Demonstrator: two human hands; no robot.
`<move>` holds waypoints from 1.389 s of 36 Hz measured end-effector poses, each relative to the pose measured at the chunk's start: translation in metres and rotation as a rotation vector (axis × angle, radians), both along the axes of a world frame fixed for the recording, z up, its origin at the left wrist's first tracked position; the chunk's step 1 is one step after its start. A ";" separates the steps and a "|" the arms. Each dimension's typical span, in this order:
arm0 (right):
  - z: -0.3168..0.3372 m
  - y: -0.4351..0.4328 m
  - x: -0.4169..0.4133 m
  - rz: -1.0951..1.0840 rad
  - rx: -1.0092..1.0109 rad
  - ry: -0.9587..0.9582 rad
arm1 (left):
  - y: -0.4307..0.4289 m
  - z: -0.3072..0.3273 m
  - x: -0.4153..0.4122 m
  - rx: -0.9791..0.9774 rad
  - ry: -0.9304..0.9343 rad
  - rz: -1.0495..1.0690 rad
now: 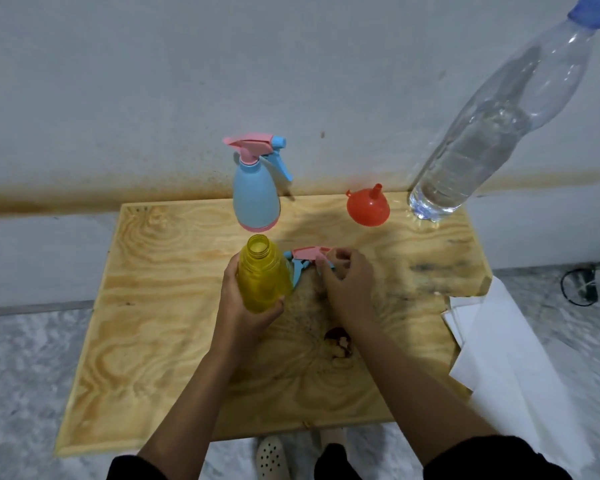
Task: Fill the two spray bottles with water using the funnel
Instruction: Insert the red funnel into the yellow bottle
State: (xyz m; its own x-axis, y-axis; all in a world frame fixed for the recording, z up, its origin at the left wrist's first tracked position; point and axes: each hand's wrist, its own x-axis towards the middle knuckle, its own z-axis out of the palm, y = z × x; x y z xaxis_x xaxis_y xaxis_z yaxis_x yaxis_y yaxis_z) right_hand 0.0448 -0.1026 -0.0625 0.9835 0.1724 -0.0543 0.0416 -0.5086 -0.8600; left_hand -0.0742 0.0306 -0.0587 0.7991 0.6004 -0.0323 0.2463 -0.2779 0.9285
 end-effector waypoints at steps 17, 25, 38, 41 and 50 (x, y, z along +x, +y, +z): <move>-0.016 -0.011 0.131 -0.113 -0.135 -0.016 | -0.001 -0.008 0.012 -0.001 0.033 0.083; -0.015 -0.012 0.136 -0.034 -0.117 -0.093 | -0.002 -0.005 0.013 0.003 0.064 0.087; 0.025 -0.022 0.084 0.157 -0.038 -0.088 | 0.004 0.018 0.002 -0.072 0.044 0.013; 0.042 -0.023 0.067 0.253 -0.029 -0.126 | 0.003 0.034 0.000 -0.076 0.002 0.014; 0.094 -0.011 0.021 0.460 0.020 -0.278 | 0.005 0.054 0.004 -0.006 -0.041 -0.053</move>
